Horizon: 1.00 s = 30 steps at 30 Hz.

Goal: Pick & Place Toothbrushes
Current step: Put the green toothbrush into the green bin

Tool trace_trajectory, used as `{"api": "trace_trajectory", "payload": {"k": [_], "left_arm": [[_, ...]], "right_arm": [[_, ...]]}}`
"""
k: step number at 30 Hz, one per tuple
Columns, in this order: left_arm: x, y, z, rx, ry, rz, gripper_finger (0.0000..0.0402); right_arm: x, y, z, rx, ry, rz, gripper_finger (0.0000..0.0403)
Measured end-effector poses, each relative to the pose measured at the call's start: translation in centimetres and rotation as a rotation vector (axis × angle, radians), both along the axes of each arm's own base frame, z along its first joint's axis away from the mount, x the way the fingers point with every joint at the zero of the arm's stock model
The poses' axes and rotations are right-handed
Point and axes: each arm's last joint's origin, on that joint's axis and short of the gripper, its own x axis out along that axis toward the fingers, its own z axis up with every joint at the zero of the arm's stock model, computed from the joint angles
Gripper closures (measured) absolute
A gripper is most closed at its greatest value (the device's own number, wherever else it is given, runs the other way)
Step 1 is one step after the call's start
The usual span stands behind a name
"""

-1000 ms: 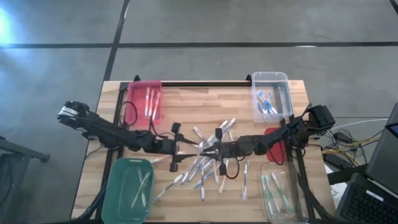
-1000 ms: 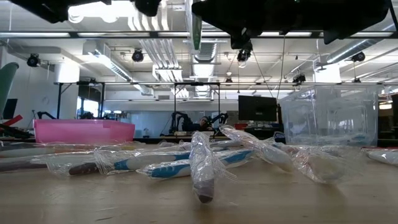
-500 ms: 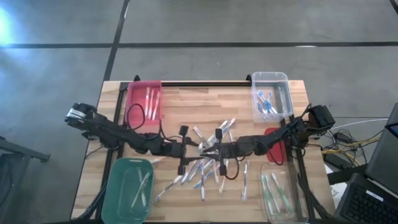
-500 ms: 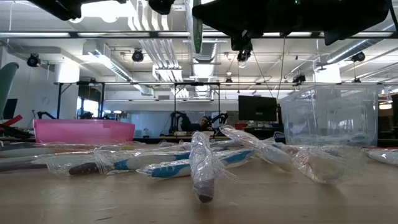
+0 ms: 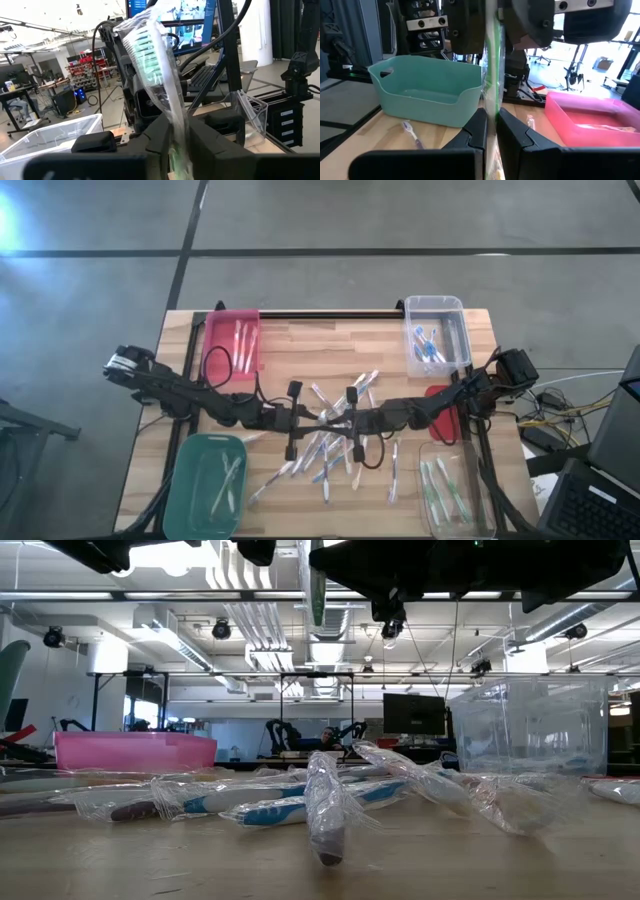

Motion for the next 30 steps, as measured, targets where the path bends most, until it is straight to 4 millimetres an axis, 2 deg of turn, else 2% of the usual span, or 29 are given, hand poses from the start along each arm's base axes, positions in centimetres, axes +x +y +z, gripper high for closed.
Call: {"api": "trace_trajectory", "payload": {"k": [4,15,23,30], "left_arm": [[0.0,0.0,0.0,-0.003,0.001,0.000,0.0378],[0.0,0.0,0.0,-0.014,0.002,0.004,0.0372],[0.0,0.1,0.0,-0.032,0.007,0.009,0.0375],[-0.6,0.6,0.8,-0.068,0.017,0.125,0.0377]], "right_arm": [[0.0,0.0,0.0,-0.003,-0.001,0.000,0.0384],[0.0,0.0,0.0,0.012,0.001,-0.001,0.0375],[-0.8,-0.2,1.0,0.062,0.054,-0.004,0.0324],[-3.2,-0.9,3.4,0.149,0.182,-0.024,0.0265]]}}
